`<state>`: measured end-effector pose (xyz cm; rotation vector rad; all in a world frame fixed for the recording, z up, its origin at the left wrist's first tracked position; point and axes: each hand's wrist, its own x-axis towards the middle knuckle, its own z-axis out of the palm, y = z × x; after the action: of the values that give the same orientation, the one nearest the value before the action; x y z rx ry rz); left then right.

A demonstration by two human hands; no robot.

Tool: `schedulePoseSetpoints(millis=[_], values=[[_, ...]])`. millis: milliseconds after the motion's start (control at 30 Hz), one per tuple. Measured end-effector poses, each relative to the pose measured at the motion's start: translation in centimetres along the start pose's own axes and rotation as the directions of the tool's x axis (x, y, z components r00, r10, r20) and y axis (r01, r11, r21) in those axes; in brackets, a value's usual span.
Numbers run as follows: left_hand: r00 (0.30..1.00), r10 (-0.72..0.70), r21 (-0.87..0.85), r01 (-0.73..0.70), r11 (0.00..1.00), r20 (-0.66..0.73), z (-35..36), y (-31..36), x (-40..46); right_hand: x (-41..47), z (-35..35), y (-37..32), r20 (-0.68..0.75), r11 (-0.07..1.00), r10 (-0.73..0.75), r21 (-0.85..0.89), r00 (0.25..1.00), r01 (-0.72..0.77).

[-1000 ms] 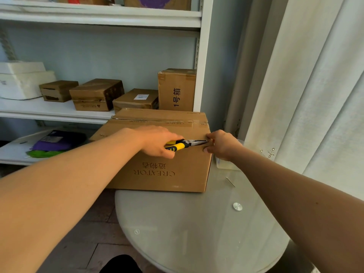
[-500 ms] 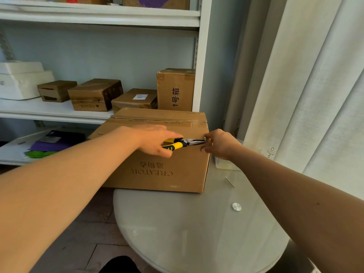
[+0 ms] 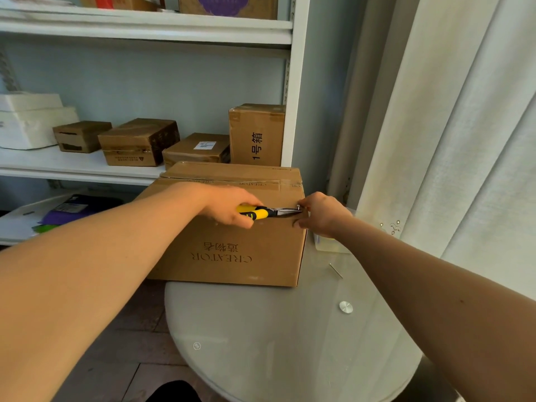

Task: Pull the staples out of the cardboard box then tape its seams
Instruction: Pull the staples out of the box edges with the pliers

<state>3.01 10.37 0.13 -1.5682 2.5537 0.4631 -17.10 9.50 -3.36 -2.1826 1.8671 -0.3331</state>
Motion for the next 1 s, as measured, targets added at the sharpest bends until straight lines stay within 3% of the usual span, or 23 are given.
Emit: schedulePoseSetpoints(millis=[100,233,300,367,533,633,767,833,900,1000], values=[[1.000,-0.004,-0.006,0.004,1.000,0.012,-0.1,0.5,-0.2,0.1,0.0,0.1,-0.004,1.000,0.008,0.001,1.000,-0.008],[0.985,0.028,0.395,0.042,0.918,-0.170,0.7,0.4,-0.3,0.3,-0.1,0.1,0.000,1.000,0.007,-0.001,1.000,-0.007],[0.984,0.027,0.433,0.054,0.900,-0.178,0.9,0.1,-0.3,0.3,-0.2,0.1,-0.001,1.000,0.001,-0.006,1.000,-0.001],[0.990,0.037,0.367,0.016,0.930,-0.137,0.7,0.1,-0.2,0.2,-0.2,0.1,-0.002,1.000,0.000,-0.004,1.000,0.000],[0.999,0.041,-0.019,-0.041,0.999,0.004,-0.4,-0.2,0.0,0.3,-0.2,0.3,0.003,1.000,0.002,0.004,1.000,-0.002],[0.999,0.035,-0.020,-0.034,0.999,0.007,-0.5,-0.1,-0.1,0.5,0.0,0.4,0.000,1.000,0.005,0.006,1.000,-0.005],[0.997,0.025,0.361,0.003,0.933,-0.073,0.0,0.7,-0.3,0.6,0.0,0.4,-0.008,1.000,0.011,-0.006,1.000,-0.011],[0.995,0.014,0.431,0.028,0.902,-0.095,0.4,0.5,-0.2,0.6,0.1,0.4,-0.008,1.000,0.011,-0.013,1.000,-0.011],[0.997,0.021,0.359,0.008,0.933,-0.077,0.2,0.4,-0.1,0.6,0.1,0.4,-0.008,1.000,0.011,-0.012,1.000,-0.011],[0.999,0.041,0.053,-0.041,0.998,0.005,-0.4,0.2,0.2,0.6,0.0,0.3,-0.009,1.000,0.010,-0.009,1.000,-0.010]])
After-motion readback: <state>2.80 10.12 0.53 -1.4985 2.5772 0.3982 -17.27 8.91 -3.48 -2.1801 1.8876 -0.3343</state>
